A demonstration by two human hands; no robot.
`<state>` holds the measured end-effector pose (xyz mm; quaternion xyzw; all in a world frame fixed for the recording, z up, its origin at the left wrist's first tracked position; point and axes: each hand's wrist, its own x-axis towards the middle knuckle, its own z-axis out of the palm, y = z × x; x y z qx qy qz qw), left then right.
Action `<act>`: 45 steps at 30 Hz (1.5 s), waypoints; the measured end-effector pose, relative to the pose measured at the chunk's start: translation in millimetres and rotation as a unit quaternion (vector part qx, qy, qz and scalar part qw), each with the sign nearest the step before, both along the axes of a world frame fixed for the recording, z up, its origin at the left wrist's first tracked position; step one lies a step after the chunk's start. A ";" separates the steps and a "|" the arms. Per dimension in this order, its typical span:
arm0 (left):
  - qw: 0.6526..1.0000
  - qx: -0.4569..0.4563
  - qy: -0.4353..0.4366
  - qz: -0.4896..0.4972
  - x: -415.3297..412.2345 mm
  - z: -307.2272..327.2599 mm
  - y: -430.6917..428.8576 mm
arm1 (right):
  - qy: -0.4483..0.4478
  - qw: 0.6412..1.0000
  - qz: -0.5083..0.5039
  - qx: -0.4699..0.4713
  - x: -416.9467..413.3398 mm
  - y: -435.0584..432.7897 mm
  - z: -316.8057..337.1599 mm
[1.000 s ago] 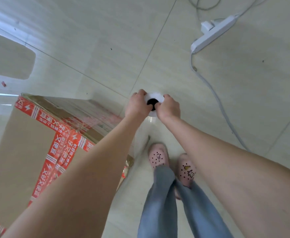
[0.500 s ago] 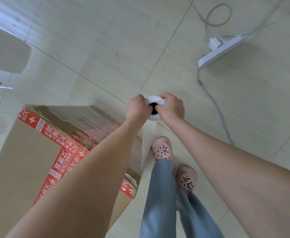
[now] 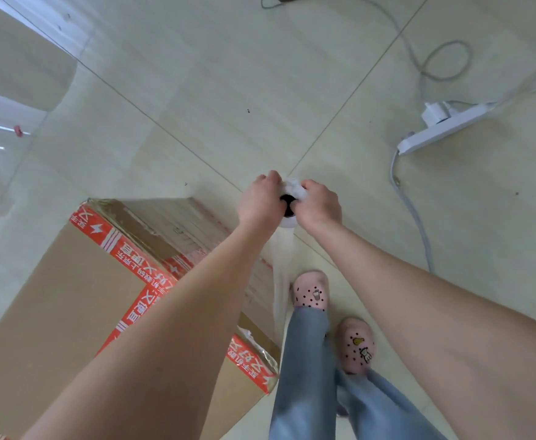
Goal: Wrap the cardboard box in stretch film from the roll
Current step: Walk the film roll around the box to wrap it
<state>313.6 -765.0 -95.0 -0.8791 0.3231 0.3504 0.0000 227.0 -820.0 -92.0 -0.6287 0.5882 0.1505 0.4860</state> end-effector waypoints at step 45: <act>0.990 0.073 -0.043 0.114 135.0 -0.7 -2.7 | 0.008 0.969 0.246 0.019 160.2 -22.3 0.1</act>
